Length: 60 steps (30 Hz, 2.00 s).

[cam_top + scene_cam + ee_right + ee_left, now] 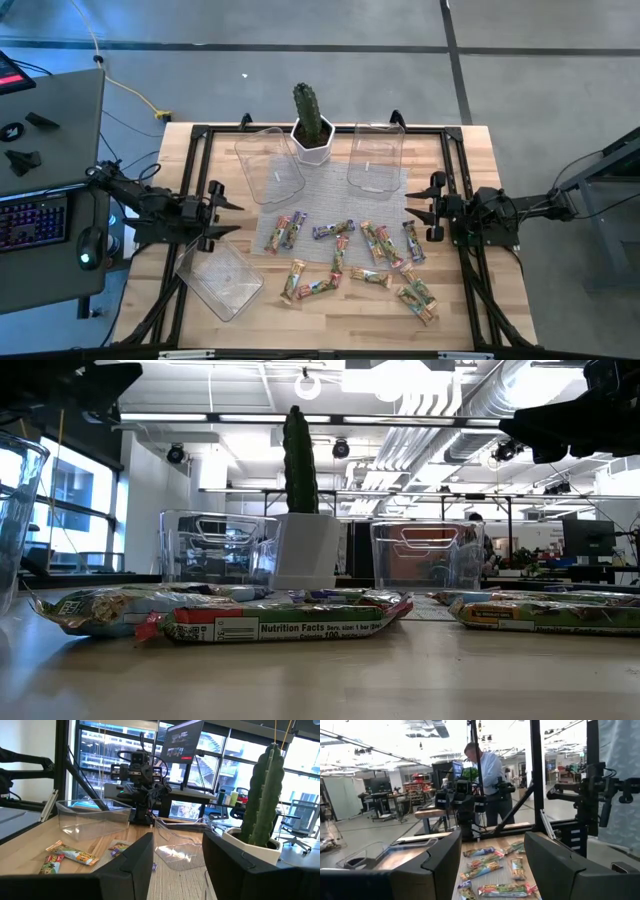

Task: Pick and place Granola Bars by type
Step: Put the blue granola bar into the top right transparent bin

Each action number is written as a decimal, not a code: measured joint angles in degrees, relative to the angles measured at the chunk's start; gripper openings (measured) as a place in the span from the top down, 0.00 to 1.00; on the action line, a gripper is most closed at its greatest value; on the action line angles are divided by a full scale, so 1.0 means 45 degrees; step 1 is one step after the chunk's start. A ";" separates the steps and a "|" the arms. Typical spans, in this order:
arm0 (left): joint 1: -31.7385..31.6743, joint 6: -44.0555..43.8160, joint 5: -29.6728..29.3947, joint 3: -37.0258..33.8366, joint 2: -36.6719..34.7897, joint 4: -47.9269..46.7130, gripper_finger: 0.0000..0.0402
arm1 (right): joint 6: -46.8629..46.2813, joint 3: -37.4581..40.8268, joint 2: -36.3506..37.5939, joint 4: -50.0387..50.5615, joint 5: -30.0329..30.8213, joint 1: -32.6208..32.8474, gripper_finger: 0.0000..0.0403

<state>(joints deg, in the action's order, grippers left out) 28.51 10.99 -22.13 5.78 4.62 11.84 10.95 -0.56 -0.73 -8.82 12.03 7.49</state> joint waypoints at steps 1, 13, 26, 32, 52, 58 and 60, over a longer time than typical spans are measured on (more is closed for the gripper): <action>0.0000 -0.0169 0.0084 0.0000 0.0000 0.0017 0.48 | -0.0002 0.0003 -0.0001 0.0001 0.0000 0.0000 0.62; 0.0000 -0.1951 -0.0798 0.0003 0.0010 0.2936 0.48 | 0.0002 0.0004 0.0000 -0.0004 0.0941 0.0000 0.62; 0.0005 -0.1500 -0.6984 0.3502 0.1866 -0.0215 0.48 | -0.0456 -0.3380 -0.1128 -0.0022 0.0447 -0.0002 0.62; 0.0005 -0.1511 -0.8521 0.5447 0.3746 -0.2638 0.48 | -0.2898 -0.6413 -0.4363 0.1002 0.0875 -0.0005 0.62; 0.0005 -0.1891 -1.0767 0.5736 0.4532 -0.3602 0.48 | -0.4128 -0.8369 -0.7502 -0.3633 -0.0763 0.0005 0.62; 0.0005 -0.1923 -1.0210 0.5736 0.4532 -0.3520 0.48 | -0.3447 -0.8394 -0.7697 -0.2862 0.0497 0.0001 0.62; 0.0000 -0.1972 -1.0215 0.5736 0.4532 -0.3517 0.48 | -0.3598 -0.8386 -0.8172 -0.2024 0.0482 0.0005 0.62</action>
<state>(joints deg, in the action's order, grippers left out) 28.51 2.11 -68.10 31.59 25.02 -3.99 -5.24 -38.29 -37.50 -17.93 14.20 7.51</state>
